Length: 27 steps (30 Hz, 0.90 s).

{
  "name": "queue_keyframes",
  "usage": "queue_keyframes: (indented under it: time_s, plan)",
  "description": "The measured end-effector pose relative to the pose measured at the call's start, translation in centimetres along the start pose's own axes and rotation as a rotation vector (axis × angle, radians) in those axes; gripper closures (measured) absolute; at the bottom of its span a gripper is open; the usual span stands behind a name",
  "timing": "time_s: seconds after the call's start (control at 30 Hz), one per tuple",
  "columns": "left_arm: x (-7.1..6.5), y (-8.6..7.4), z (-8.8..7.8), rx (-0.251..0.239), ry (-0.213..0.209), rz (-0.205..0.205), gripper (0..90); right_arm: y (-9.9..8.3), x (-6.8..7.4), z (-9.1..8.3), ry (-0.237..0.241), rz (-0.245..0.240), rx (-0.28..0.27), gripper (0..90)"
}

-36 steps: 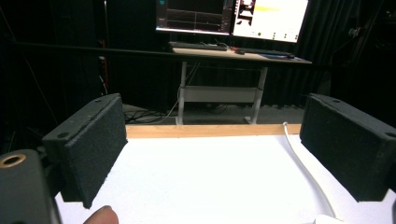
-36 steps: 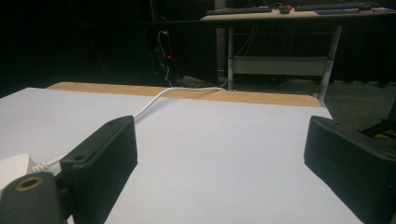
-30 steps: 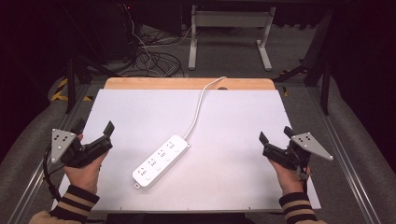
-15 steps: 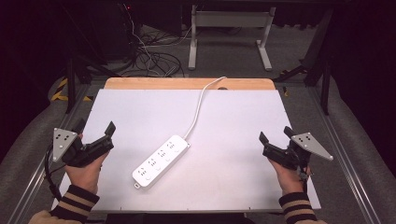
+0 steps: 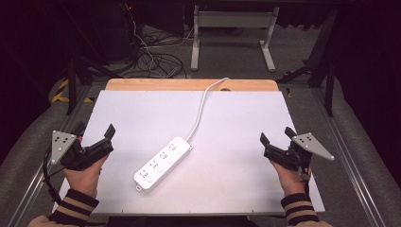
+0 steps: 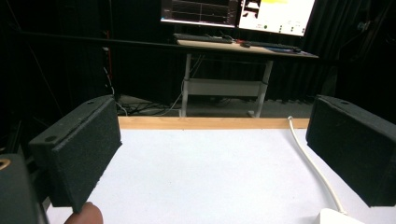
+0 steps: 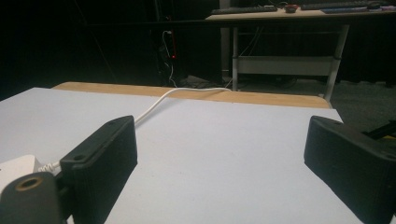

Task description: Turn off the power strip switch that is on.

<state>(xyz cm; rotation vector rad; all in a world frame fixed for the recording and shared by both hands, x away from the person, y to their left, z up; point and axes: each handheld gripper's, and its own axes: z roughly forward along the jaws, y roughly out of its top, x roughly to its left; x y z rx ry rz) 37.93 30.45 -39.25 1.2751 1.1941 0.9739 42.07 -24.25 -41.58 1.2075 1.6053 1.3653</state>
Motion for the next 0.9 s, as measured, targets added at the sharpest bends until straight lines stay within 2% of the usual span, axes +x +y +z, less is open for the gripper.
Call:
queue_keyframes:
  time_s: [0.9]
  plan:
    - [-0.09,-0.03,0.33,0.014,-0.012,0.008,4.1,-0.06,-0.14,0.07,-0.003,0.005,0.000,10.0]
